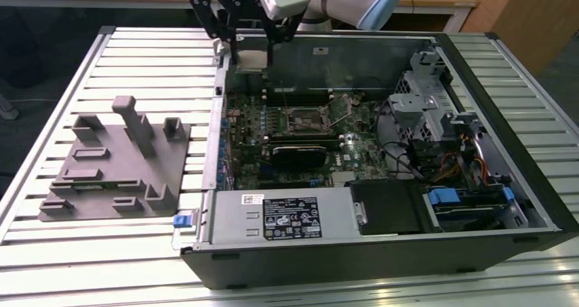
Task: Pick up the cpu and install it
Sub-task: 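Pick up the cpu and move it towards the insertion slot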
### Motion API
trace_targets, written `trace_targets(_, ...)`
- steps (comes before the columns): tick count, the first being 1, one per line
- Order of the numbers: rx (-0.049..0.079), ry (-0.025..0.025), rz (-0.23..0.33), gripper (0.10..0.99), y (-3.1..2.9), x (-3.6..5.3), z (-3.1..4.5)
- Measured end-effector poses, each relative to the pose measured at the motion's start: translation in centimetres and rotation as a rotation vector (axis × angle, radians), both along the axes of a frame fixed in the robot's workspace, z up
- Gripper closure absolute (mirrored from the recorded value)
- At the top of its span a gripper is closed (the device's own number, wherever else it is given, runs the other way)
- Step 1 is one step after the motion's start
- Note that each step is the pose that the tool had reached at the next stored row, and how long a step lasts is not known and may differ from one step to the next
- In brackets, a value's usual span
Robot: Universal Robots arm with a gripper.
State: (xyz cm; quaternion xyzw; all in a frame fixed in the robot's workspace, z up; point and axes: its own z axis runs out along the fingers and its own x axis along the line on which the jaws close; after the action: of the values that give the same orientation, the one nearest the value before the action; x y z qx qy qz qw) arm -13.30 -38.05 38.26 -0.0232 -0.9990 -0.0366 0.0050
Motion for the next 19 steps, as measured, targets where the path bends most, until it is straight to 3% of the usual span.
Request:
trace_targets(3, 0.0, -0.0027, -0.001, 0.553, 0.09, 0.48, -0.07)
trace_targets(19, 0.0, -0.007, -0.007, 0.553, 0.85, 4.52, -0.38)
